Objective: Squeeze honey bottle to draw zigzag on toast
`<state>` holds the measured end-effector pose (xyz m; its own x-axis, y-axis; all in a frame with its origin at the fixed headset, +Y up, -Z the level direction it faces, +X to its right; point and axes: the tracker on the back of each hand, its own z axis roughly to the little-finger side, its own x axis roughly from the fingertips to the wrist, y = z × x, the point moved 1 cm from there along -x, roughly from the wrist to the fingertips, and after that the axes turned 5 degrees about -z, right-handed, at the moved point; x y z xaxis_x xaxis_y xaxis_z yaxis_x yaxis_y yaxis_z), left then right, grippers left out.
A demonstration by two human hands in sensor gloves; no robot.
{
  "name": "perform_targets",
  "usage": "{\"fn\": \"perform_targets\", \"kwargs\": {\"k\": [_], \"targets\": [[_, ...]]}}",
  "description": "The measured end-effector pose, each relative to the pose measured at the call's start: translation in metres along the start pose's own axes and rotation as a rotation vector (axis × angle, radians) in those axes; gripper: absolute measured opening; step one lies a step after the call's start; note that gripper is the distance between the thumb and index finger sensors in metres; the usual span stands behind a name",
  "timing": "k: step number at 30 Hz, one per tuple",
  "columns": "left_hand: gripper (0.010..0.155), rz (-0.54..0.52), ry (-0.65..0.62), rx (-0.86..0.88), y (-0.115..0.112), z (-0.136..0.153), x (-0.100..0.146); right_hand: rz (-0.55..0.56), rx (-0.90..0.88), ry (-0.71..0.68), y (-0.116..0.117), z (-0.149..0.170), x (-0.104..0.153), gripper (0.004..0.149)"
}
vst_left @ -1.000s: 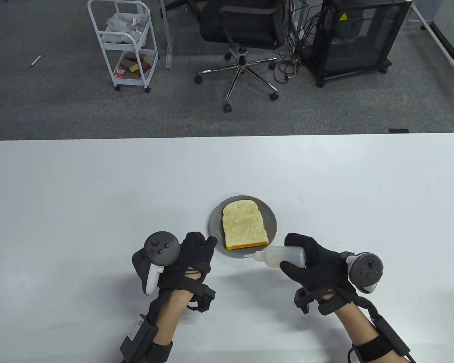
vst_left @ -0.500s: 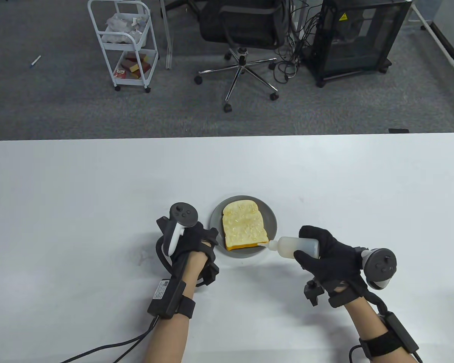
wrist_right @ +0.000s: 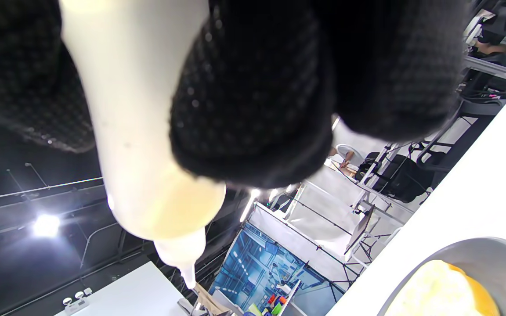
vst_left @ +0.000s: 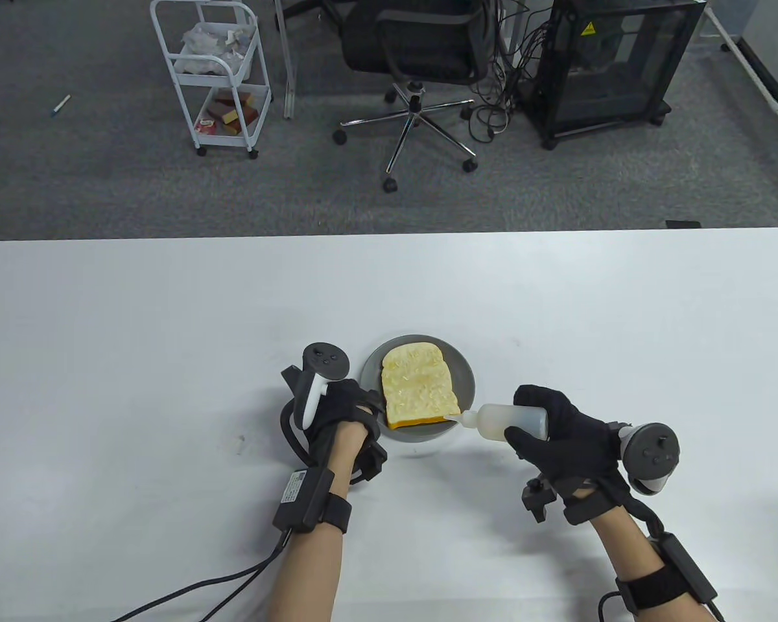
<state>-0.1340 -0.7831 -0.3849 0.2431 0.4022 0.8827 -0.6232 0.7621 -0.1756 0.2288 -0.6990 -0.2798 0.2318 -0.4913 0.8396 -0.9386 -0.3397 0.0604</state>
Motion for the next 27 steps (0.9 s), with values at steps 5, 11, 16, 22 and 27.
{"fn": "perform_targets", "kwargs": {"k": [5,11,16,22,27], "targets": [[0.049,0.034,0.022,0.1,0.0,0.005,-0.001,-0.012,0.02,0.0,0.0,0.001,-0.001,0.067],[0.047,0.095,-0.007,0.379,-0.003,0.013,-0.001,-0.003,0.024,0.008,-0.002,0.003,-0.001,0.067],[0.047,0.068,-0.086,0.469,-0.002,0.011,0.002,0.015,0.008,0.01,-0.006,0.004,-0.002,0.067],[0.054,0.062,-0.184,0.501,0.015,0.004,0.016,0.054,-0.036,-0.005,-0.013,-0.001,-0.002,0.067],[0.053,0.076,-0.224,0.555,0.031,0.011,0.043,0.081,-0.067,-0.022,-0.015,-0.008,-0.002,0.067]]}}
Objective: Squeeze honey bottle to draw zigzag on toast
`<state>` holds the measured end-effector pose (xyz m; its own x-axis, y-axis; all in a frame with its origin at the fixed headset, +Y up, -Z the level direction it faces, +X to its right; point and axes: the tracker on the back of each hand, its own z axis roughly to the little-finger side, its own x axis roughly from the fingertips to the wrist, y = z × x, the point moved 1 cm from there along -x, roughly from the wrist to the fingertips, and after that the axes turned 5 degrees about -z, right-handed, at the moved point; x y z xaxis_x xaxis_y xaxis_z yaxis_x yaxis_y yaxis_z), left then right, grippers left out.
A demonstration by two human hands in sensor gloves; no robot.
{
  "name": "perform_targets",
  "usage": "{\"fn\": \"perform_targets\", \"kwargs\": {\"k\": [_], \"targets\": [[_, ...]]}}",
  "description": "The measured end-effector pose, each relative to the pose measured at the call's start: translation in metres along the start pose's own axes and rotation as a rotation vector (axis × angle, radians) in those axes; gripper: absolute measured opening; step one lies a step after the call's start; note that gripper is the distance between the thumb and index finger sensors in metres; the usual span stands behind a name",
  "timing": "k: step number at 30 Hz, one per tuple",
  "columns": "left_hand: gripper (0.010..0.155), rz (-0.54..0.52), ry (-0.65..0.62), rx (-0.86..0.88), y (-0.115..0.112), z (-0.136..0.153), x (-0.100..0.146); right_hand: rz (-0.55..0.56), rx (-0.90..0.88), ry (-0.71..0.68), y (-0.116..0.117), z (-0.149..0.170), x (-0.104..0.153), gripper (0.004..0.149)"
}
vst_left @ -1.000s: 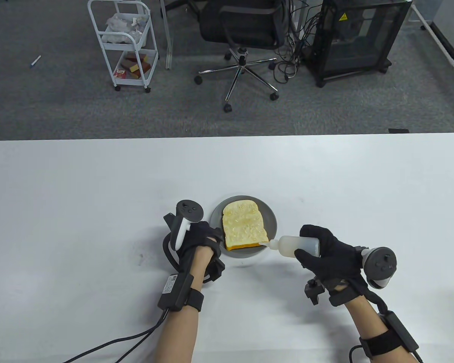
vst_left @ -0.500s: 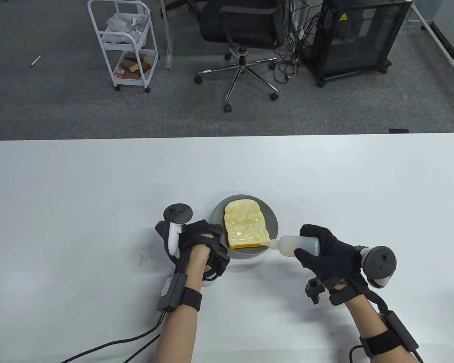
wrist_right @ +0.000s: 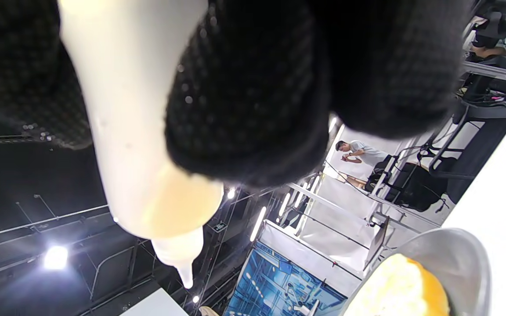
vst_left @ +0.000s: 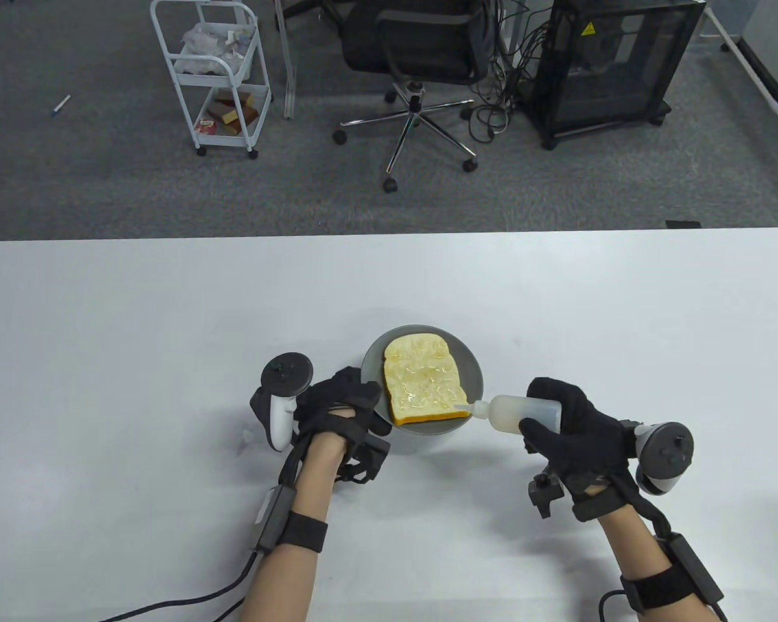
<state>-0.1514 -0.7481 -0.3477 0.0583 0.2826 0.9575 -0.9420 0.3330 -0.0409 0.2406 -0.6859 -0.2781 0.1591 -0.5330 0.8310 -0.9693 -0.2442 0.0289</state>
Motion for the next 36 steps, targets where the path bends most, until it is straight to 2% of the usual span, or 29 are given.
{"fn": "perform_targets", "kwargs": {"k": [5,12,18,22,26,36], "targets": [[0.053,0.017,-0.032,0.002,0.011,0.002,0.028,0.024,-0.015,-0.012,-0.002,-0.008,0.0,0.067],[0.053,0.051,-0.053,0.056,0.014,0.02,0.056,0.048,0.02,-0.012,-0.001,-0.018,-0.002,0.066],[0.053,0.083,-0.081,0.082,0.003,0.034,0.062,0.045,0.087,-0.001,0.009,-0.026,-0.008,0.066],[0.052,0.097,-0.111,0.06,-0.002,0.035,0.062,0.003,0.214,0.004,0.019,-0.037,-0.017,0.066],[0.052,0.108,-0.091,0.108,-0.006,0.038,0.062,-0.038,0.328,0.023,0.032,-0.044,-0.028,0.065],[0.052,0.138,-0.065,0.127,-0.015,0.043,0.06,-0.082,0.468,0.028,0.062,-0.039,-0.029,0.064]]}}
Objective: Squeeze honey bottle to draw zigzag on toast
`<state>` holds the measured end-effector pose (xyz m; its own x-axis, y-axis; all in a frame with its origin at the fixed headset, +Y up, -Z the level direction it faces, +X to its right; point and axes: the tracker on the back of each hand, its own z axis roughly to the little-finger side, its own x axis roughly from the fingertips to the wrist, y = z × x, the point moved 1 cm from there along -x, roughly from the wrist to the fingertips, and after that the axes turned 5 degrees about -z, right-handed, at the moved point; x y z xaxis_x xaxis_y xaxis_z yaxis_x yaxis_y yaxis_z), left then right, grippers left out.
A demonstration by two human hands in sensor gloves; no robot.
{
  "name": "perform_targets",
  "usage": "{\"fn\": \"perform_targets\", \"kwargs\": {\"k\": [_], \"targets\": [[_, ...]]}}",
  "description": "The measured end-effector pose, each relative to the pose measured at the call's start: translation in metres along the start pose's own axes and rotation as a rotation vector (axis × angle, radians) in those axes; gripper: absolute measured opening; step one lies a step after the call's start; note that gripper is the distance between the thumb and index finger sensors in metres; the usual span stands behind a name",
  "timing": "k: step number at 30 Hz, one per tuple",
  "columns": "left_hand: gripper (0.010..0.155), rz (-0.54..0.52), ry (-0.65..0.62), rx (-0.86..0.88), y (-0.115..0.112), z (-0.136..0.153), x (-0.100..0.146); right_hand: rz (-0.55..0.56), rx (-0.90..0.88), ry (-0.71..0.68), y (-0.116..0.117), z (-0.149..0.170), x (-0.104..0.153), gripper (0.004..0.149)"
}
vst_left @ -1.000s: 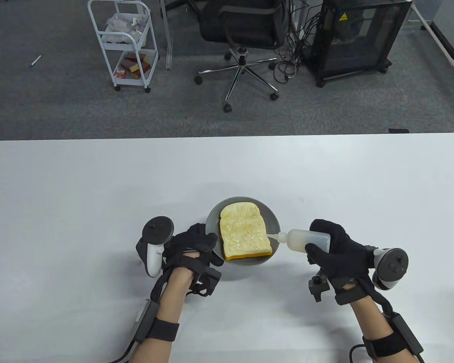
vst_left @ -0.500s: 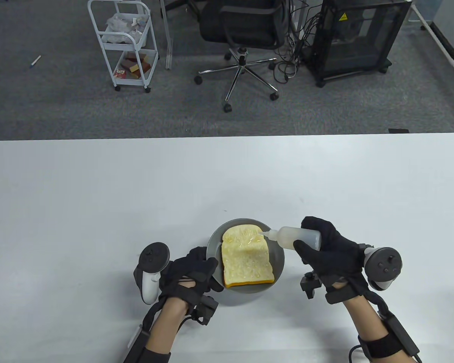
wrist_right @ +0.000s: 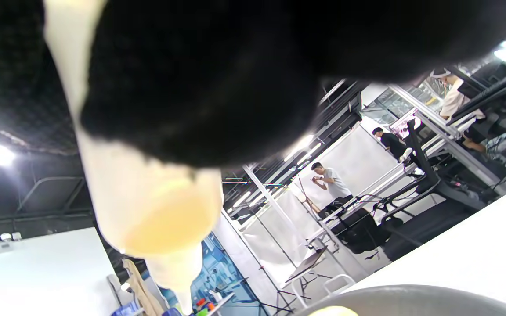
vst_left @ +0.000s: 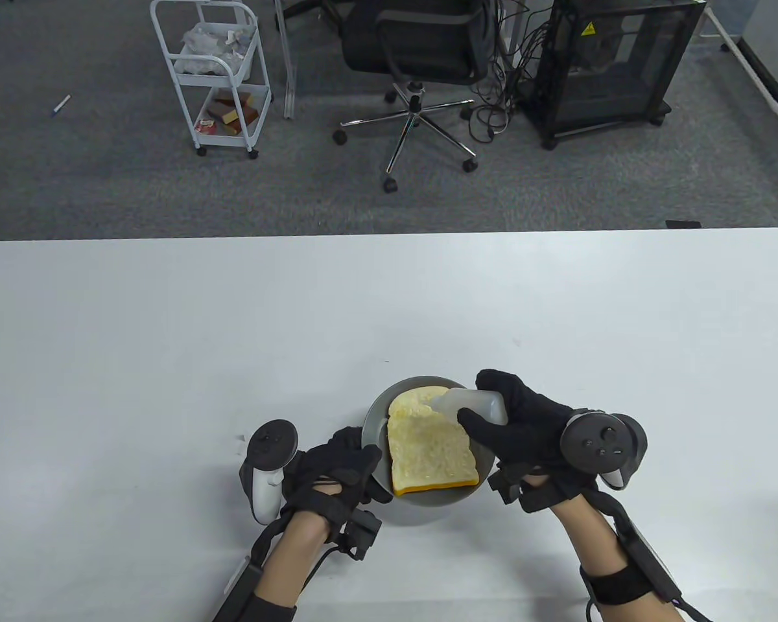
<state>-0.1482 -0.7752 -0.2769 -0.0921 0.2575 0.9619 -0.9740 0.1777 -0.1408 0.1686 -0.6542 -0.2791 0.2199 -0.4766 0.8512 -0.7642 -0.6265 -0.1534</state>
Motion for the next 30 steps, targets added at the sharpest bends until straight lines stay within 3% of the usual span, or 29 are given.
{"fn": "perform_targets", "kwargs": {"k": [9,30], "targets": [[0.052,0.01,0.003,-0.03,-0.007,0.001,0.0,-0.039,0.082,-0.005,0.015,-0.002,-0.001,0.063],[0.052,0.017,0.004,-0.045,-0.01,0.002,0.0,-0.116,0.104,-0.009,0.025,-0.005,-0.002,0.063]]}}
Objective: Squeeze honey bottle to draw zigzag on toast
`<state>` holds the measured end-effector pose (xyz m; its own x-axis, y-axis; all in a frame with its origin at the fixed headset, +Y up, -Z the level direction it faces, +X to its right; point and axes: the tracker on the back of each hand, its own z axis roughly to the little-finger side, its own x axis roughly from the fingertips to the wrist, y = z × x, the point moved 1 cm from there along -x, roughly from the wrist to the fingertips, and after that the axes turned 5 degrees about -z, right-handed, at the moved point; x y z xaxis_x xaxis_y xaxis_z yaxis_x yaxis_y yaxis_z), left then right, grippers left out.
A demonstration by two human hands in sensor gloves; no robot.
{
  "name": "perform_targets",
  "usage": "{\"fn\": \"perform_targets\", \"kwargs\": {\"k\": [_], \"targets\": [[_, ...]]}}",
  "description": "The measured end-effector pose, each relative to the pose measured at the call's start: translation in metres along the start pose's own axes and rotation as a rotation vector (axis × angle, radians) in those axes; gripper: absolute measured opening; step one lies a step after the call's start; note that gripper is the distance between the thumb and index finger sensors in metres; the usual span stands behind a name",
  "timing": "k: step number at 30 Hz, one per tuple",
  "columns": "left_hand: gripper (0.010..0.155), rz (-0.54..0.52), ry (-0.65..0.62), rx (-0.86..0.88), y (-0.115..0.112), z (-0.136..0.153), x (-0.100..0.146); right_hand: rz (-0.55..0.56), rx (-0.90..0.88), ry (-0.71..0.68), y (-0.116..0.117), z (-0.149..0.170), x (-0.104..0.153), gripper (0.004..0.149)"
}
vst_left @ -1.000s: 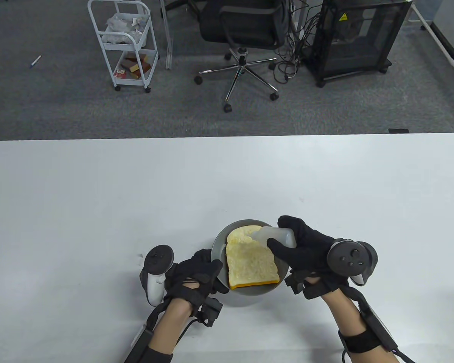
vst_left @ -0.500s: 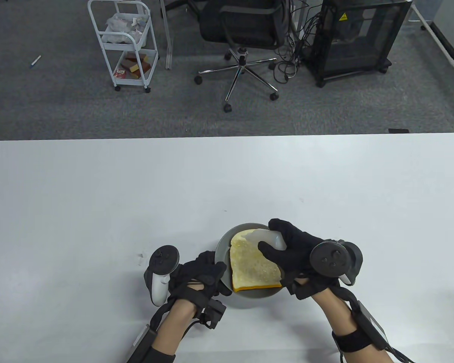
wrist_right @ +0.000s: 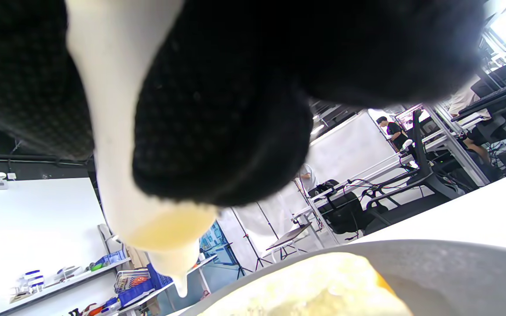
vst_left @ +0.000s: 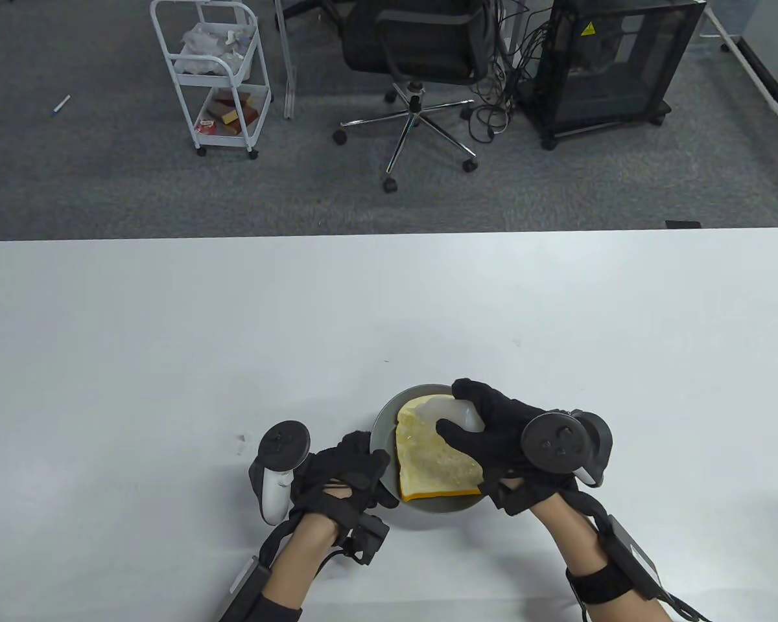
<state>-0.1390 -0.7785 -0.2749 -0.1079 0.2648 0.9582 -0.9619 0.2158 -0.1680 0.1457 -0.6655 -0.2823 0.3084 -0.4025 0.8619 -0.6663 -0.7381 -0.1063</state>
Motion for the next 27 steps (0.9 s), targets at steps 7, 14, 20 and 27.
{"fn": "perform_targets", "kwargs": {"k": [7,14,20,27], "targets": [[0.052,0.0,-0.002,0.002,0.0,0.0,0.0,-0.005,0.004,0.008,0.0,0.001,0.0,0.063],[0.052,0.001,-0.003,0.011,-0.001,0.0,0.0,0.02,0.0,0.038,-0.006,0.01,0.004,0.063],[0.052,0.001,-0.003,0.015,0.0,-0.001,0.0,0.049,-0.003,0.057,-0.013,0.017,0.007,0.064],[0.052,-0.005,0.001,0.02,0.001,0.0,0.001,0.074,0.001,0.077,-0.021,0.024,0.01,0.064]]}}
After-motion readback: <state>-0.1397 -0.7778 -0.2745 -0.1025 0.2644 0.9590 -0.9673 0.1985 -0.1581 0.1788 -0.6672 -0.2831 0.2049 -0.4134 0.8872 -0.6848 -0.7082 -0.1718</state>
